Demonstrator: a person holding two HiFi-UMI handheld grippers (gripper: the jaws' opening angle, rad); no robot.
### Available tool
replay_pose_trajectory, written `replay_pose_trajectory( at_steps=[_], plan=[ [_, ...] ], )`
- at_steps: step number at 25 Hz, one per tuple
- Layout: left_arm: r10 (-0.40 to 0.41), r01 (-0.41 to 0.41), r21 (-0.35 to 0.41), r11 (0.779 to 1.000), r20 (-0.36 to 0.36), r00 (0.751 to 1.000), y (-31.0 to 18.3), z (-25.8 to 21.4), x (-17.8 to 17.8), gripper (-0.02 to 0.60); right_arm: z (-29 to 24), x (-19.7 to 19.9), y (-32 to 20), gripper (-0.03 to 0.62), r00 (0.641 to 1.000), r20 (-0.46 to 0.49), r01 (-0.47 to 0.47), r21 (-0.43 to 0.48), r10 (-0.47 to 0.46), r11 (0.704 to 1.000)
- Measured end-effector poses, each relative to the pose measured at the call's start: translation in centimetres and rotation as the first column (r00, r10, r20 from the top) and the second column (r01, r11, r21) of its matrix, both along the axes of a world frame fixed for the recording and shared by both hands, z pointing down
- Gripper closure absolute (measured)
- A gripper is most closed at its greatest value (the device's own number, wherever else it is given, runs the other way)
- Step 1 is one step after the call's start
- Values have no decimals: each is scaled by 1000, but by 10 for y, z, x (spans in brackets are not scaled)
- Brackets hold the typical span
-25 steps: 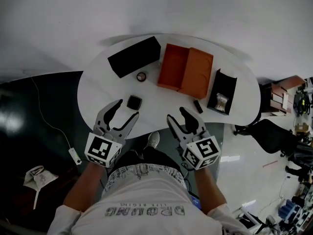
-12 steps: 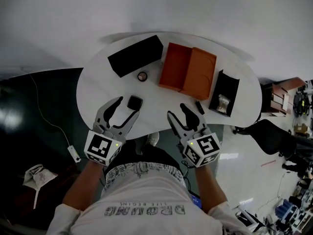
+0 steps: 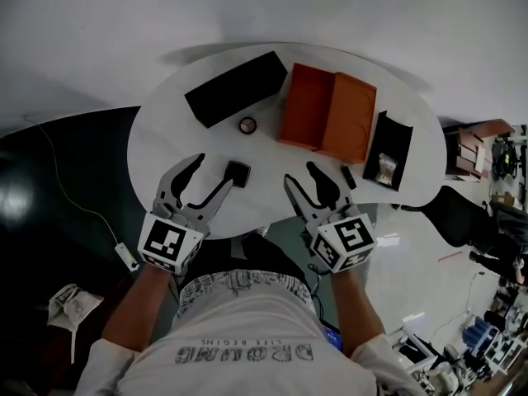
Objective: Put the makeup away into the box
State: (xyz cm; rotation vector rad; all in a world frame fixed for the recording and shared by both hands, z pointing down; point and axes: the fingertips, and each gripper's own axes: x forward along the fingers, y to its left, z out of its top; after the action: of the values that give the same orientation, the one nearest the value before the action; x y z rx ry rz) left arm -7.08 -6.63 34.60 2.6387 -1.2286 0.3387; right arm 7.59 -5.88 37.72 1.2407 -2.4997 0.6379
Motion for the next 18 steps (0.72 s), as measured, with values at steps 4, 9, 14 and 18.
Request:
replay_pose_trajectory(
  at_steps=[4,9,14,18],
  plan=[
    [26,-26,-12,1000,-6,1000,-14,4,-19,311,2,-19,-14,365,999,-11,-34,-24,34,999],
    [57,-57,-13,998,-5,998,-33,12,-38,311,14,-39,-37,365,998,-24,-54,-23,53,998],
    [65,-66,-24,998,-17,998,-48,22,-55,311,30,-54,-54,365,996,-57,-76,-44,73,996],
    [64,-65,-38,997,-25,998,-57,34,-66,311,48,-60,-66,365,993,-82,-96,-71,91,993]
  ],
)
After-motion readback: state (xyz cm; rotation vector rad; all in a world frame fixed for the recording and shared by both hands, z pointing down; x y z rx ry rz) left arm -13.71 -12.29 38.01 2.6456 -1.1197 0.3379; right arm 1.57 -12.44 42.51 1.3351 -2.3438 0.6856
